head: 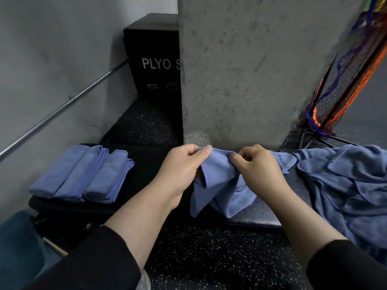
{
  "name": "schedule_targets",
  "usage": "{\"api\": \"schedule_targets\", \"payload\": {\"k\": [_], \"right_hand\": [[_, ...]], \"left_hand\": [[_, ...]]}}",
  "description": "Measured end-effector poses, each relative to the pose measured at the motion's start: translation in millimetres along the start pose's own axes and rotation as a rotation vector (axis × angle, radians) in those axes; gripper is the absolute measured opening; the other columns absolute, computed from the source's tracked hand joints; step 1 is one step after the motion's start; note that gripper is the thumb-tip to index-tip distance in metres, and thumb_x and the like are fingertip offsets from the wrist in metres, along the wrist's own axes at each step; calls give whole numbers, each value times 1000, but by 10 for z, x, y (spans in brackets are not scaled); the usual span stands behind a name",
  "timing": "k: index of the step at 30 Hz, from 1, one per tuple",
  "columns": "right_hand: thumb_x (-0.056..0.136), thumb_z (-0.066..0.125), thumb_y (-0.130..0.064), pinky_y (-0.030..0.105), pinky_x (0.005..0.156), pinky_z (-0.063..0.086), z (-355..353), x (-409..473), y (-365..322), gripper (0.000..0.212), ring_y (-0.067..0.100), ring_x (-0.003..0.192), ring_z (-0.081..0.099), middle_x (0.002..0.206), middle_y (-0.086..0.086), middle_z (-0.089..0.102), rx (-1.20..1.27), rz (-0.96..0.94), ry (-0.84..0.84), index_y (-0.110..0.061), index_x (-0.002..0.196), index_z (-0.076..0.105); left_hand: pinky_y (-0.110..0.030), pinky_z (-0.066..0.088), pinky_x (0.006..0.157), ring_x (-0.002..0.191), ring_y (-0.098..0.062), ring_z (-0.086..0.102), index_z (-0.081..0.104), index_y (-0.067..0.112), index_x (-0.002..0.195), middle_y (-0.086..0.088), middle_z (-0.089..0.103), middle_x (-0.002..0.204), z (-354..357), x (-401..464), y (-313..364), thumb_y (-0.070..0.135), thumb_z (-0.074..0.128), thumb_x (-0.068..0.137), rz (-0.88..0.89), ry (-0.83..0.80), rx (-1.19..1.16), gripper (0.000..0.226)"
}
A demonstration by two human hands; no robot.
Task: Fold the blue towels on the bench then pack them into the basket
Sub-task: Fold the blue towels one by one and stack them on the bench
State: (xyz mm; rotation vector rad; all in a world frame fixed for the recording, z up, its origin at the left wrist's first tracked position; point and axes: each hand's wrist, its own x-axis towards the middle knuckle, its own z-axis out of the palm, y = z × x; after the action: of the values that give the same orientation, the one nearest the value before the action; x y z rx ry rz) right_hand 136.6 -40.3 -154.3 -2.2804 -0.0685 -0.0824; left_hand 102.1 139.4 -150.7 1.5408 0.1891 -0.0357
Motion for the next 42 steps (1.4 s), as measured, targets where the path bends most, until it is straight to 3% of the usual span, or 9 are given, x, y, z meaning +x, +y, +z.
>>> {"api": "schedule_targets", "payload": {"k": [3, 7, 12, 17, 24, 27, 32, 37, 42], "right_hand": [[89, 72, -21, 12, 75, 44, -48, -58, -17, 13, -4, 90, 63, 98, -14, 67, 169, -107, -166, -26, 99, 66], [90, 75, -23, 37, 77, 56, -46, -114, -6, 18, 26, 85, 68, 93, 5, 73, 351, -170, -415, -24, 107, 69], [97, 66, -28, 21, 55, 42, -123, -80, -33, 29, 9, 59, 47, 63, -2, 54, 318, -147, -224, -6, 78, 60], [100, 58, -33, 37, 66, 48, -297, 52, 109, 26, 11, 68, 53, 73, 1, 61, 297, -49, -47, -11, 88, 64], [91, 73, -33, 39, 70, 55, -500, -28, 135, 21, 11, 74, 68, 84, 6, 75, 123, -45, -392, -12, 87, 71], [95, 66, -34, 35, 65, 52, -563, 34, 197, 24, 17, 69, 65, 80, 7, 74, -3, -30, -232, -14, 85, 71], [99, 58, -32, 36, 58, 35, -748, 157, 329, 34, 20, 62, 47, 68, 21, 58, -18, -16, 15, -2, 83, 64], [104, 51, -29, 33, 53, 49, -737, 150, 332, 25, 28, 56, 69, 77, 15, 62, 306, 167, -46, -11, 98, 67], [105, 52, -23, 37, 75, 62, -569, 342, 268, 23, 20, 77, 76, 93, 16, 69, 401, 199, -105, -5, 97, 64]], "left_hand": [[-39, 42, 70, 74, -18, 51, 64, 6, 80, -8, 58, 77, 34, -13, 34, 53, 66, 84, 71, 16, 62, 47], [-35, 36, 64, 66, -14, 43, 57, -2, 80, -5, 48, 69, 139, -36, 23, 44, 64, 97, 105, 8, 159, 49], [-30, 45, 69, 71, -8, 57, 67, 9, 85, -5, 68, 75, 232, -21, 6, 41, 68, 95, 78, -51, 167, 33], [-33, 38, 64, 66, -13, 50, 64, -2, 88, -3, 58, 71, 152, -2, -173, 39, 69, 93, -22, -154, 479, 42], [-25, 44, 59, 64, -10, 57, 68, 2, 82, -6, 68, 71, 92, 31, -68, 29, 73, 92, 81, -81, 374, 29], [-19, 42, 59, 62, -3, 56, 71, 11, 80, -2, 71, 71, -61, 85, -57, 25, 80, 85, 117, -179, 626, 18], [-22, 31, 51, 52, -3, 41, 64, 18, 65, 9, 50, 54, -466, 220, -110, 31, 73, 90, 108, -47, 810, 30], [-31, 41, 55, 59, -16, 56, 67, 16, 78, -5, 61, 63, -749, 245, -176, 29, 66, 97, 24, 80, 670, 23], [-34, 59, 55, 75, -34, 75, 54, 6, 116, -19, 68, 108, -562, 433, -126, 19, 37, 111, -227, 101, -125, 22]]}}
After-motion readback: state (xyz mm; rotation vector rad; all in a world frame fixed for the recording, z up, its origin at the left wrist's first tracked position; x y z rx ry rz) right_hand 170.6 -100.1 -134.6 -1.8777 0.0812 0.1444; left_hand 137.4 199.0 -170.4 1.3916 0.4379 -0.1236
